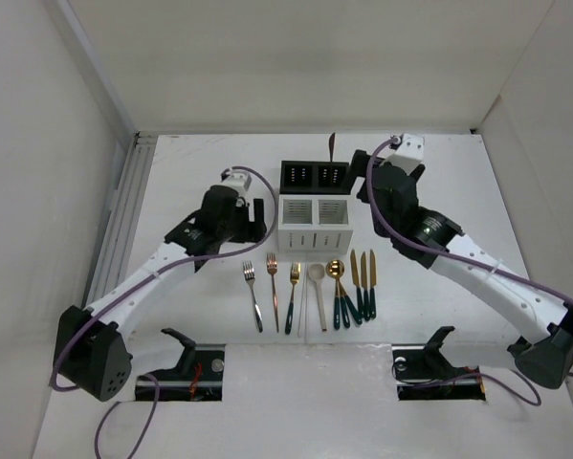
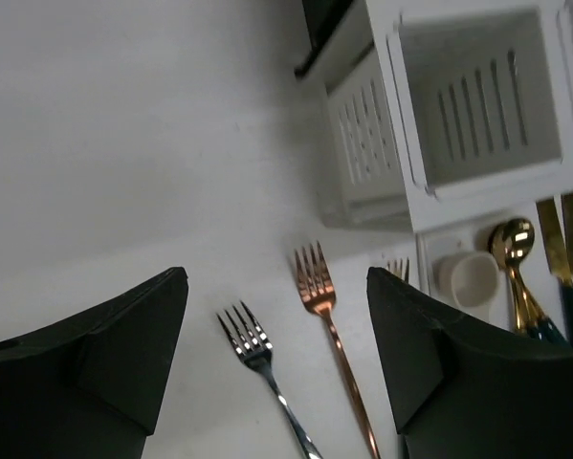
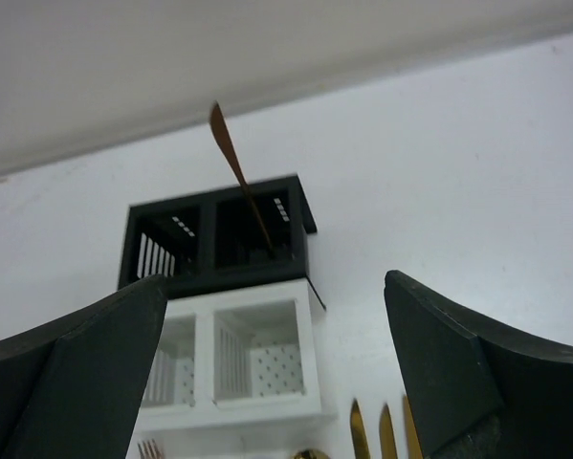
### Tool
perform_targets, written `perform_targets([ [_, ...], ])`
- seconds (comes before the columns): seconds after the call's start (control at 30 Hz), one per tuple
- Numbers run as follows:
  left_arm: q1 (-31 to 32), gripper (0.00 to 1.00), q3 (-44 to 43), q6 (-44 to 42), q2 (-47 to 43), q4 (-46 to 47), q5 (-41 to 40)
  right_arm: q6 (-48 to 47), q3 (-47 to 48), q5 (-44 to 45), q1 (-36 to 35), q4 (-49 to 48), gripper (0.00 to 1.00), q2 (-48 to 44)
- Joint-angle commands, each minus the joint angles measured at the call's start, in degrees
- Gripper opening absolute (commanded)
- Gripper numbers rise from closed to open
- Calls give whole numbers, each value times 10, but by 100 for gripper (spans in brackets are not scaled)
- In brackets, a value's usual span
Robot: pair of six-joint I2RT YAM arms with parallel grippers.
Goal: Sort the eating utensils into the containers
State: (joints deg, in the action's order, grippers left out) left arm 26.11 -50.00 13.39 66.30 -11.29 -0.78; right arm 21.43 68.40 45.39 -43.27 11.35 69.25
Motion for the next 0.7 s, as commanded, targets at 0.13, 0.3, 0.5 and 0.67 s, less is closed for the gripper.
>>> perform_targets([
  [0.13,63,66,46,155,12,-122,-61,175,1,43,-49,205,100,-18],
  [0.3,82,53,56,208,39,-167,-34,272,-13,36,-57,307,100,-39],
  [0.5,134,51,88,253,62,-200,65,278,-63,30,-57,307,100,-95],
  [0.67,139,49,156,302,42,-207,89,257,-75,36,-57,301,100,-127],
])
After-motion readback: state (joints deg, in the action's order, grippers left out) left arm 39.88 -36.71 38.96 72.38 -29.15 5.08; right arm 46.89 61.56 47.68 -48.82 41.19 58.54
